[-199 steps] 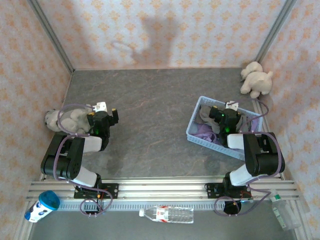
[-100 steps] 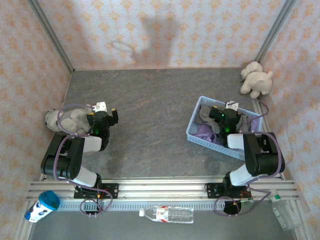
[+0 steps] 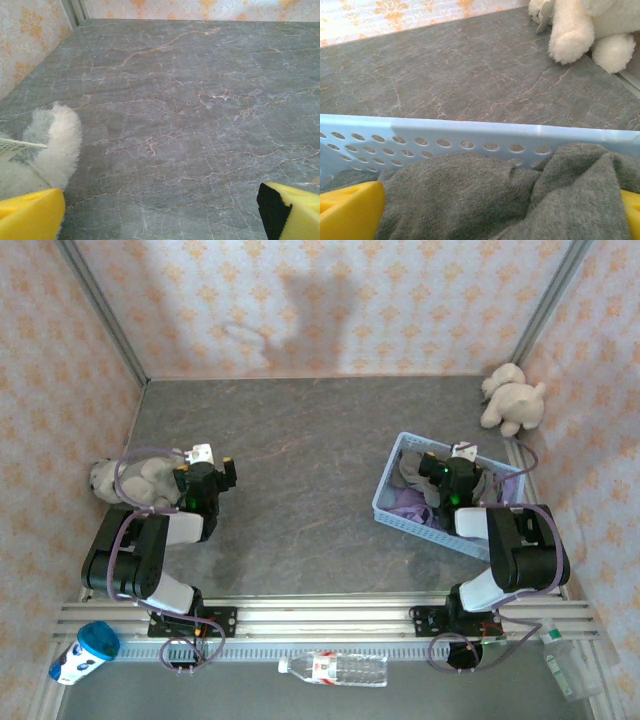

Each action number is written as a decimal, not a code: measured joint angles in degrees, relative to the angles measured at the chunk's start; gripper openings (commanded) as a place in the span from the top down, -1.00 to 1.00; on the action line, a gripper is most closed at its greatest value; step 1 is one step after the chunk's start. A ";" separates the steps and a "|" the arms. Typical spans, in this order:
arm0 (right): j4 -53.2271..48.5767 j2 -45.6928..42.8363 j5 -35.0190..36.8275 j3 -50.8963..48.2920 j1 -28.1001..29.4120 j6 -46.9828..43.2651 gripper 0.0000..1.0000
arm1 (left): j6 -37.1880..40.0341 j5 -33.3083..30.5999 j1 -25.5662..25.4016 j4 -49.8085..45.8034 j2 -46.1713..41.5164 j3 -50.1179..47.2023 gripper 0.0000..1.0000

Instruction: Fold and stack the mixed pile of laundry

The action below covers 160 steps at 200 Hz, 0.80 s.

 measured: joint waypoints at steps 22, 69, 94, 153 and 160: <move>0.00 0.00 0.00 0.00 0.00 0.00 -0.99 | 0.00 0.02 0.00 -0.02 0.00 0.00 -0.99; -4.00 -1.25 0.26 1.16 0.00 0.00 -0.99 | -0.07 -0.26 0.00 -1.49 -0.09 0.31 -0.99; -12.72 -5.44 1.57 4.50 -0.04 -0.22 -0.99 | -0.11 -0.44 0.00 -8.37 -2.45 3.39 -0.99; -46.29 -17.51 3.93 22.40 -0.09 6.25 -0.99 | -1.31 0.66 -0.42 -32.50 -13.42 18.12 -1.00; -51.06 -17.90 3.93 25.35 0.02 7.98 -0.99 | -2.38 0.90 -0.66 -35.69 -14.36 19.76 -1.00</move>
